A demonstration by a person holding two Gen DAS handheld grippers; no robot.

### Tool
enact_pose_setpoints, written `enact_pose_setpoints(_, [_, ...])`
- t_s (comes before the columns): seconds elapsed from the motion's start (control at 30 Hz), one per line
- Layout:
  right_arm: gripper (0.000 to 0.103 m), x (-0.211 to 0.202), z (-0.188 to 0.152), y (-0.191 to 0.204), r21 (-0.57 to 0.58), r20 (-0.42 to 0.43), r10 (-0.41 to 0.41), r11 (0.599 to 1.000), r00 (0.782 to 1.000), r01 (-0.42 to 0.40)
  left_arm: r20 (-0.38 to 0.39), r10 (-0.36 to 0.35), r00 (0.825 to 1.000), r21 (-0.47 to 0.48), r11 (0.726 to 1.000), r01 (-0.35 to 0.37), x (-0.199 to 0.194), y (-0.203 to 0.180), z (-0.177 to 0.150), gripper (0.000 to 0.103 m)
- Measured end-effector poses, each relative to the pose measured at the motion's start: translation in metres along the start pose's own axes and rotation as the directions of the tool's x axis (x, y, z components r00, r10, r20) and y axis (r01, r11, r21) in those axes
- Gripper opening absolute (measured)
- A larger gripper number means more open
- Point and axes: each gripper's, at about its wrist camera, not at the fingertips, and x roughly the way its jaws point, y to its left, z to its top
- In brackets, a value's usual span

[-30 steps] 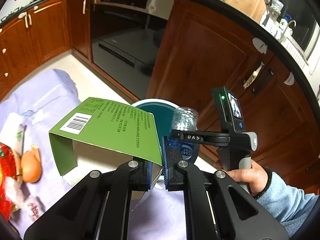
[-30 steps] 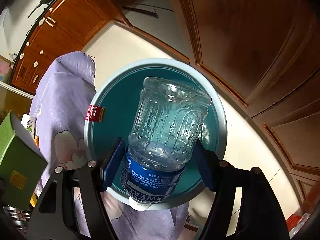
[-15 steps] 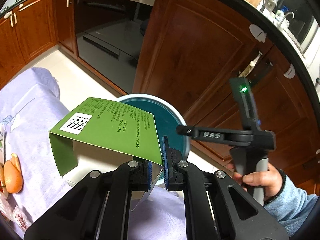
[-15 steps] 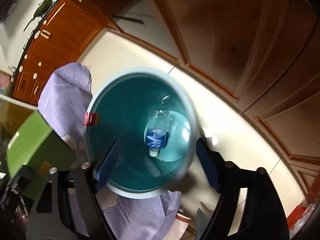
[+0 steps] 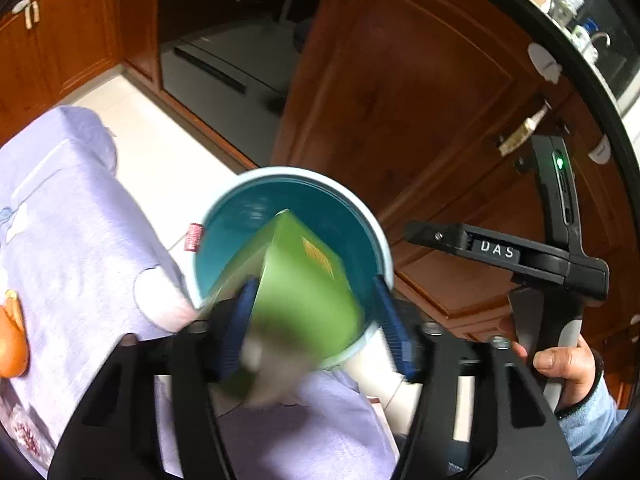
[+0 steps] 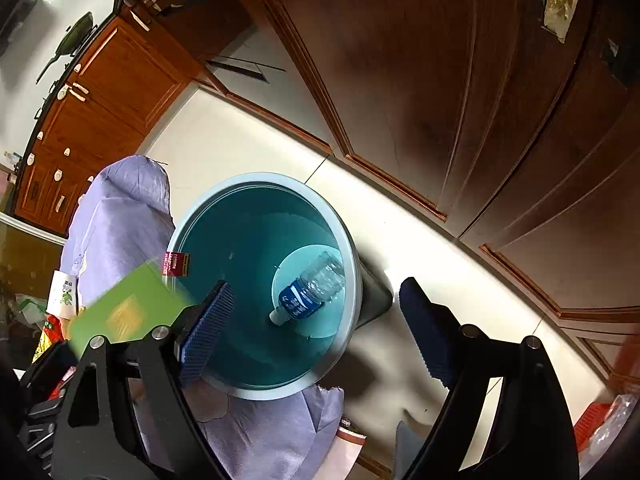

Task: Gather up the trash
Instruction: 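Drop the bottle into the teal bin with the right tool while the left tool drops the green box, then grasp the clear plastic bag with the right tool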

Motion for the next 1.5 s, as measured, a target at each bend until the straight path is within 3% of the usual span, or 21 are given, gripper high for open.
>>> enact_pose_setpoints(0.07, [0.081,0.000,-0.001,0.003,-0.002,-0.002,-0.004,1.000,1.000,0.004,0.015,-0.009,1.000,-0.007,1.000,0.009,-0.006,0.003,0.000,0.090])
enact_pose_setpoints(0.1, [0.081,-0.001,-0.001,0.004,-0.005,0.000,-0.006,1.000,1.000,0.006,0.024,-0.015,1.000,-0.005,1.000,0.015,-0.007,0.002,0.001,0.092])
enact_pose_setpoints(0.33, [0.087,-0.023,-0.006,0.003,0.006,0.055,-0.034,0.999,0.998,0.034,0.046,-0.001,0.999,0.018,1.000,0.000,-0.012,-0.003,0.000,0.092])
enact_pose_setpoints(0.5, [0.087,-0.026,-0.011,0.008,0.019,0.038,-0.031,0.999,0.999,0.030,0.071,0.031,0.997,-0.015,0.999,-0.030,-0.032,0.007,-0.015,0.092])
enact_pose_setpoints(0.9, [0.091,-0.032,-0.054,0.093,-0.116,-0.004,0.044,0.992,0.999,-0.044,0.126,0.166,0.978,-0.167,0.975,-0.144,-0.112,0.077,-0.092,0.095])
enact_pose_setpoints(1.13, [0.091,-0.027,-0.093,0.165,-0.233,-0.055,0.066,0.969,0.996,-0.078,0.143,0.260,0.955,-0.292,0.933,-0.210,-0.165,0.137,-0.154,0.096])
enact_pose_setpoints(1.5, [0.091,-0.009,-0.158,0.263,-0.406,-0.151,0.043,0.908,0.988,-0.102,0.125,0.422,0.898,-0.492,0.812,-0.314,-0.243,0.247,-0.266,0.097])
